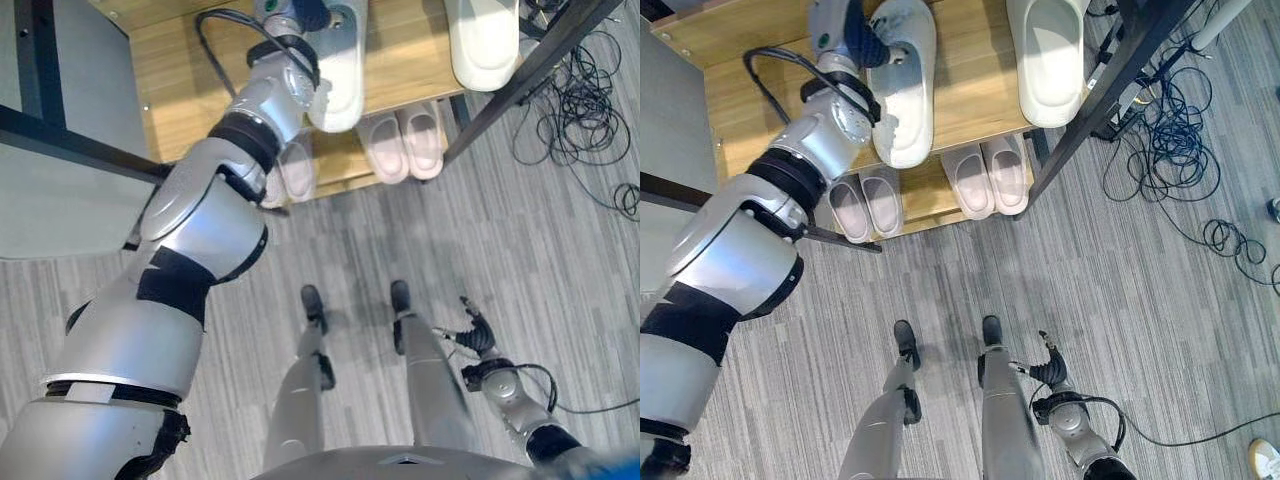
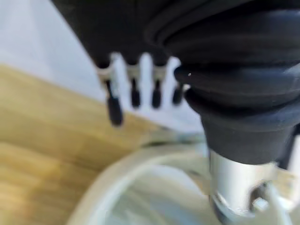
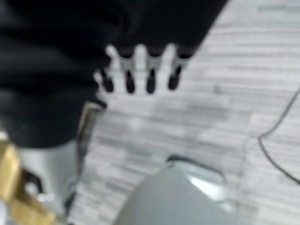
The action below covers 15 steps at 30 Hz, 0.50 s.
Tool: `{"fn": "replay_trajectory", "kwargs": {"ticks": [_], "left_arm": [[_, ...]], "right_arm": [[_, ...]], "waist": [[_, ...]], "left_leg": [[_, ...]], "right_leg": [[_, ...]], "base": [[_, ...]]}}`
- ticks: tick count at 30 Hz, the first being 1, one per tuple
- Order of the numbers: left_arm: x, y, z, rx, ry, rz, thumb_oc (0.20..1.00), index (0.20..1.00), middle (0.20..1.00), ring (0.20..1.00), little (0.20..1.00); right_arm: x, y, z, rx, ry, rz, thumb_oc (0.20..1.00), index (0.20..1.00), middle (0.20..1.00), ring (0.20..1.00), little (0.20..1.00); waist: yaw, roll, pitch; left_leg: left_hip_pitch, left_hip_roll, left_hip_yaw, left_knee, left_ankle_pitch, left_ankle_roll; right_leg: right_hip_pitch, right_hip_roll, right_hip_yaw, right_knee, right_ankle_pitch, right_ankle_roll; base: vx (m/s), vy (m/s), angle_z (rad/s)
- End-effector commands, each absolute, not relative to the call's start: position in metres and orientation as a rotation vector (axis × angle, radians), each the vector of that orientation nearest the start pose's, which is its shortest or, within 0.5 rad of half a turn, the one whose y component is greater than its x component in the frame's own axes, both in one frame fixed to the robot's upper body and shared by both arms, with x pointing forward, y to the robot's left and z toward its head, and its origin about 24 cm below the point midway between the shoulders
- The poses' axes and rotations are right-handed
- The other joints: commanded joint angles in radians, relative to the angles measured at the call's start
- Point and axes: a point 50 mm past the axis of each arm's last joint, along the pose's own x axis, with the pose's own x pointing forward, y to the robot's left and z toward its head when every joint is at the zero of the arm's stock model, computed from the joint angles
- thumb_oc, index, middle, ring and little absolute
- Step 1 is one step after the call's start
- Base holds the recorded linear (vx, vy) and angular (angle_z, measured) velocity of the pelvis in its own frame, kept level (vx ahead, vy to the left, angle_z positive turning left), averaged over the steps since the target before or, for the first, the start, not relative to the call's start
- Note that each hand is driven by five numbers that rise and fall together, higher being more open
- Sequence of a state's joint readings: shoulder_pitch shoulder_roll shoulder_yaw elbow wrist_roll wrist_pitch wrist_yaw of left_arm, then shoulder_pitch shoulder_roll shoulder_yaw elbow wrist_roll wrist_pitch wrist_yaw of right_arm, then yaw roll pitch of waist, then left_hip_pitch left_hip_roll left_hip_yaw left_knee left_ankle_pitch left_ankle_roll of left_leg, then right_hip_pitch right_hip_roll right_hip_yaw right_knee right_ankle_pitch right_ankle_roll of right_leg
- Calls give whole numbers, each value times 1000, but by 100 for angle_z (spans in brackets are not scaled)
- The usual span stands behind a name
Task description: Arrange the slippers neatly on the shoe rack.
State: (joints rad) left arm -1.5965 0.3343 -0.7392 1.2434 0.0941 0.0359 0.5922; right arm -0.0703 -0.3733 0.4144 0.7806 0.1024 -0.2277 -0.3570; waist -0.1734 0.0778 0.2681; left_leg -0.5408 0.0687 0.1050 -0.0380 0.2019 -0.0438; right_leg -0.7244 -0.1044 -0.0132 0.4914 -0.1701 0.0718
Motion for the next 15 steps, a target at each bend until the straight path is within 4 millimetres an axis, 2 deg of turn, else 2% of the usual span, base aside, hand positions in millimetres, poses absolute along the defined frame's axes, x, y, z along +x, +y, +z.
{"fn": "replay_trajectory", "kwargs": {"ticks": [1, 2, 4, 7, 9, 12, 15], "left_arm": [[388, 94, 415, 745, -825, 488, 1000, 1000, 1000, 1000, 1000], [388, 94, 415, 745, -825, 488, 1000, 1000, 1000, 1000, 1000], [387, 79, 410, 712, -847, 424, 1000, 1000, 1000, 1000, 1000], [389, 59, 393, 631, -841, 315, 1000, 1000, 1000, 1000, 1000], [390, 53, 383, 577, -823, 254, 1000, 1000, 1000, 1000, 1000], [392, 51, 367, 513, -795, 187, 1000, 1000, 1000, 1000, 1000], [392, 62, 361, 573, -831, 188, 1000, 1000, 1000, 1000, 1000]], "right_arm": [[226, -217, -75, -444, 424, -139, 1000, 1000, 1000, 1000, 1000], [226, -217, -75, -444, 425, -139, 1000, 1000, 1000, 1000, 1000], [223, -218, -77, -440, 441, -144, 1000, 1000, 1000, 1000, 1000], [220, -218, -81, -429, 466, -150, 1000, 1000, 1000, 1000, 1000], [217, -219, -84, -426, 487, -156, 1000, 1000, 1000, 1000, 1000], [211, -221, -89, -416, 521, -163, 1000, 1000, 1000, 1000, 1000], [206, -223, -92, -420, 545, -169, 1000, 1000, 1000, 1000, 1000]], "waist": [[0, -46, 90], [0, -46, 90], [1, -44, 89], [5, -44, 86], [9, -42, 85], [18, -38, 82], [30, -31, 81]], "left_leg": [[150, -4, -49, -49, -132, -35], [151, -4, -49, -49, -132, -35], [156, -8, -51, -49, -134, -32], [169, -12, -50, -49, -138, -29], [179, -14, -50, -49, -140, -28], [190, -17, -52, -49, -141, -26], [197, -20, -56, -49, -140, -26]], "right_leg": [[325, -54, -40, -569, 281, 120], [326, -54, -40, -569, 281, 121], [335, -57, -42, -568, 280, 122], [350, -60, -47, -567, 278, 122], [360, -62, -50, -566, 277, 122], [375, -62, -55, -565, 275, 121], [382, -65, -58, -563, 274, 121]], "base": [[-5, 21, 5], [-6, 24, 7], [-13, 16, 6], [0, 0, 0], [0, 0, 0], [-12, 5, -4], [-9, 7, -4]]}}
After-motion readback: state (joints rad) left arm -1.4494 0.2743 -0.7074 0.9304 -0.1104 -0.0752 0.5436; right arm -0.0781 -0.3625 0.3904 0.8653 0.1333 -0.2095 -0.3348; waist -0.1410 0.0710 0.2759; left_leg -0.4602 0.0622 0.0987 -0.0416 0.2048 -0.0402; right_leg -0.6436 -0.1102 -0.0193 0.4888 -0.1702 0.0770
